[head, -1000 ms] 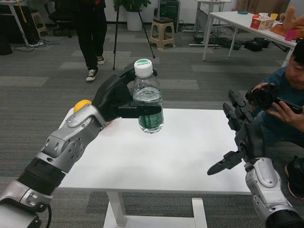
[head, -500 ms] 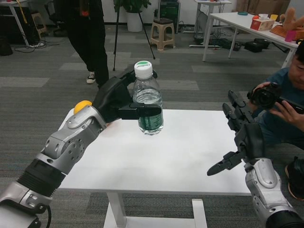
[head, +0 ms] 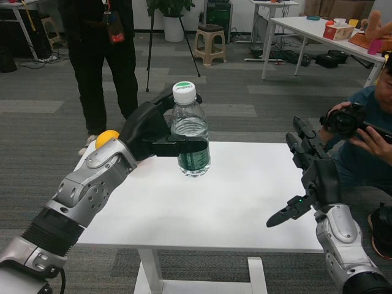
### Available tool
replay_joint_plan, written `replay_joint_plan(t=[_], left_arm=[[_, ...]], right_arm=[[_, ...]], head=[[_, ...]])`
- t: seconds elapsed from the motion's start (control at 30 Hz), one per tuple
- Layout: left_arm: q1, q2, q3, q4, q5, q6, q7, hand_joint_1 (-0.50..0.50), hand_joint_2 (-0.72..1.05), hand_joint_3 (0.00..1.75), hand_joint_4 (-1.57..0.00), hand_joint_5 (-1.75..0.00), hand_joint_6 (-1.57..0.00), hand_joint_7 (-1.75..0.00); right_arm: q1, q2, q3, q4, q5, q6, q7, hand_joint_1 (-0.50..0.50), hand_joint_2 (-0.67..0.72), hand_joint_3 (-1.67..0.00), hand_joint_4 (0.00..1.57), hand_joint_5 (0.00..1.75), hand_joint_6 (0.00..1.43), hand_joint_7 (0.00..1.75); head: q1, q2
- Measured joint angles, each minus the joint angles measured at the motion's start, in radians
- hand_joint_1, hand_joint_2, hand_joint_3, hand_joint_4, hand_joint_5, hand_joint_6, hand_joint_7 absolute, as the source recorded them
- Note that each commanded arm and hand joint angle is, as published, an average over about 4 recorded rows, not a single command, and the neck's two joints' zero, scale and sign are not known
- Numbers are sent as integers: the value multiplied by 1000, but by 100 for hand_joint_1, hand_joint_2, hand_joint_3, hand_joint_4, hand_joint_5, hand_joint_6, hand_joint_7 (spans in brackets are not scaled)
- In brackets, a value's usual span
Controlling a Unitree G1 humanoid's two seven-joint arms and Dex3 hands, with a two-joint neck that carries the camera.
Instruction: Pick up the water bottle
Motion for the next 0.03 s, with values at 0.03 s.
replay_joint_plan(t=[0.03], left_arm=[[0, 0, 0, 0, 0, 0, 0, 24, 105, 23, 0, -175, -60, -168]], right_arm=[[0, 0, 0, 0, 0, 0, 0, -50, 34, -8, 0, 0, 0, 12]], head=[[0, 0]])
